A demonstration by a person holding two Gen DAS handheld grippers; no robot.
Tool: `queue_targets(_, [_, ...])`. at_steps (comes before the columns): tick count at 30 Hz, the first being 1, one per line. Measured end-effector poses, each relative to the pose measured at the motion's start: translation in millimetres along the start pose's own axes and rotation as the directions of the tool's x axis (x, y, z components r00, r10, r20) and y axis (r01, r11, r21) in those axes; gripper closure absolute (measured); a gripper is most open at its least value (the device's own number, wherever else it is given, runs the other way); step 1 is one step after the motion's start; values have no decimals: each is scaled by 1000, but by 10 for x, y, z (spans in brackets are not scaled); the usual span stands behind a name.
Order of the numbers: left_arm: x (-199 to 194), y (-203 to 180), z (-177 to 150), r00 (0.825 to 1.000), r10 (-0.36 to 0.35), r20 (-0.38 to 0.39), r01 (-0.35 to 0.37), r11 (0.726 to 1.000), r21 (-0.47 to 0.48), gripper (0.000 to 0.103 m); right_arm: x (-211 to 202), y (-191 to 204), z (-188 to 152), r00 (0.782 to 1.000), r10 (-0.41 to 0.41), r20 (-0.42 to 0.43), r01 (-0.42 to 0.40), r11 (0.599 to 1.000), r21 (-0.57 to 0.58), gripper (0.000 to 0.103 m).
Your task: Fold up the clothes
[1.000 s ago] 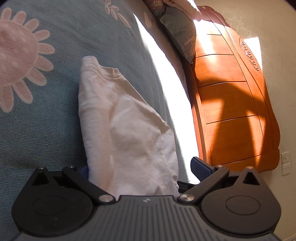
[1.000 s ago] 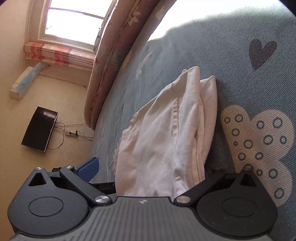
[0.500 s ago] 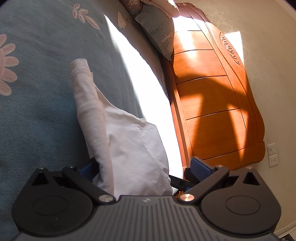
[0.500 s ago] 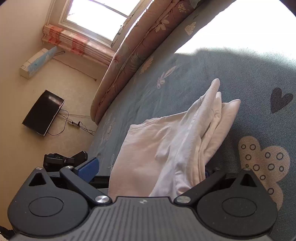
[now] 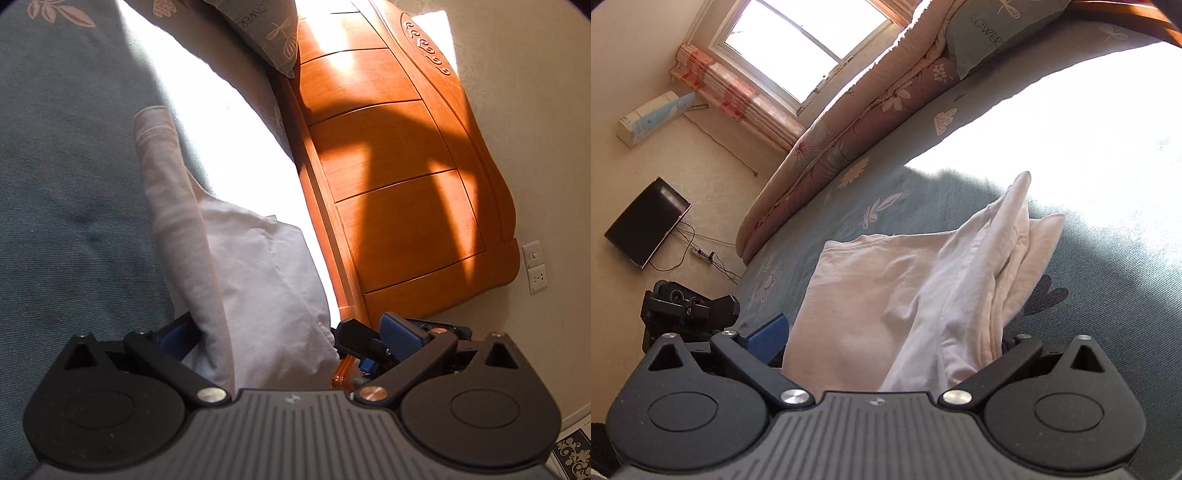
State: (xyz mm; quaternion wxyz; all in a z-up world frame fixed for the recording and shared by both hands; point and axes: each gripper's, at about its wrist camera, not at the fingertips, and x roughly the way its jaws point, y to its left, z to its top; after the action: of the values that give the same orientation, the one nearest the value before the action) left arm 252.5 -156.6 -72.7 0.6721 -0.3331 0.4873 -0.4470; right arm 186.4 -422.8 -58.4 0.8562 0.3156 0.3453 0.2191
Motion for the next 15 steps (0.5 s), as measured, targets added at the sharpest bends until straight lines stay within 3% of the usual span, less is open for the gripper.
queue_targets(9, [991, -334, 275, 992, -80, -101, 86, 994, 62, 2, -659, -410, 417, 983, -161, 90, 173, 974, -148, 0])
queue_targets(15, [1626, -498, 426, 984, -108, -140, 123, 987, 106, 2, -984, -782, 728, 947, -286, 147, 310, 934, -179, 0])
